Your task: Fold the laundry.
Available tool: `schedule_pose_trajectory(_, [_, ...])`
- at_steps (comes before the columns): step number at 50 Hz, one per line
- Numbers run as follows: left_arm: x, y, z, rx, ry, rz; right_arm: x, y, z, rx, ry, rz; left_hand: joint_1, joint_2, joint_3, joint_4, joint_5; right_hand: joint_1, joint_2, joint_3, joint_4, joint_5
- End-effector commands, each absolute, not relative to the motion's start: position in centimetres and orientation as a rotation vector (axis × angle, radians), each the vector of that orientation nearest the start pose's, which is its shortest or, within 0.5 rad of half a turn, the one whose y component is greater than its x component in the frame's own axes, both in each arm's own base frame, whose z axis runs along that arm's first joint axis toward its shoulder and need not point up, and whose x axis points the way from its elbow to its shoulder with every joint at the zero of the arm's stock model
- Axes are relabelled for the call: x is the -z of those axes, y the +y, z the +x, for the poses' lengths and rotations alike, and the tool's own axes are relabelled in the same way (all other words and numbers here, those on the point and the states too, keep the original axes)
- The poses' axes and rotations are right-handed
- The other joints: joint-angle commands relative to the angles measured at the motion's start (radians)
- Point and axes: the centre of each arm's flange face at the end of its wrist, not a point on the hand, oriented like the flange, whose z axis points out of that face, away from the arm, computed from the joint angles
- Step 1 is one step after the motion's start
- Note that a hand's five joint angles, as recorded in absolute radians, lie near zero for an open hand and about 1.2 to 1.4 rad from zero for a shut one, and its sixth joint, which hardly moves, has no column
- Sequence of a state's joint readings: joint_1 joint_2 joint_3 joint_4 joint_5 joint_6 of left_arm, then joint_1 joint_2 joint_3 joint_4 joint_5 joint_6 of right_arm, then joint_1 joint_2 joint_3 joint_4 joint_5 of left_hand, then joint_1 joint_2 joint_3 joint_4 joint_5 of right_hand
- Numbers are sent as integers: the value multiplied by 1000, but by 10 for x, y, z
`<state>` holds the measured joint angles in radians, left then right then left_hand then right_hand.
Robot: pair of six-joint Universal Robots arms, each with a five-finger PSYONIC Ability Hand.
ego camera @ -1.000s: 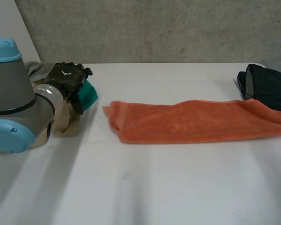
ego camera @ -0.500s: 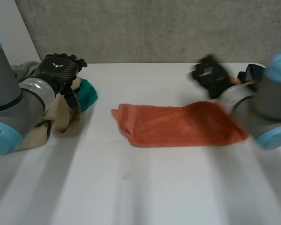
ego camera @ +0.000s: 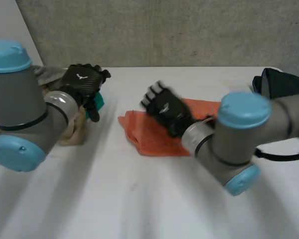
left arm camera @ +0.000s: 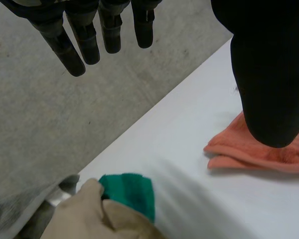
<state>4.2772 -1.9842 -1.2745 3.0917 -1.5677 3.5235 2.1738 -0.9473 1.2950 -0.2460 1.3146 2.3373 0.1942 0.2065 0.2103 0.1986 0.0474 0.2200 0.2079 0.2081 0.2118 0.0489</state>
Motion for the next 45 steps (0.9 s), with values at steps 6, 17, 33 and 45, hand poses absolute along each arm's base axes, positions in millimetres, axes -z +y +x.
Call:
schedule_pose_trajectory(6, [-250,-275,-316,2069,2188,967,-178,-324,299,1642,2241,-922,-20,-32,-36,-24,-47,154,166,166,162,150])
schedule_pose_trajectory(17, [-243,-274,-318,2056,2197,972,-152,-355,315,1443,2294,-743,-20,-32,-36,-24,-47,366,378,378,374,362])
schedule_pose_trajectory(33, [-242,-271,-320,2058,2207,997,-130,-368,350,1484,2220,-675,-20,-32,-36,-24,-47,383,395,395,391,380])
schedule_pose_trajectory(45, [-241,-275,-317,2050,2210,982,-125,-368,364,1560,2204,-700,-20,-32,-36,-24,-47,1176,1188,1188,1184,1173])
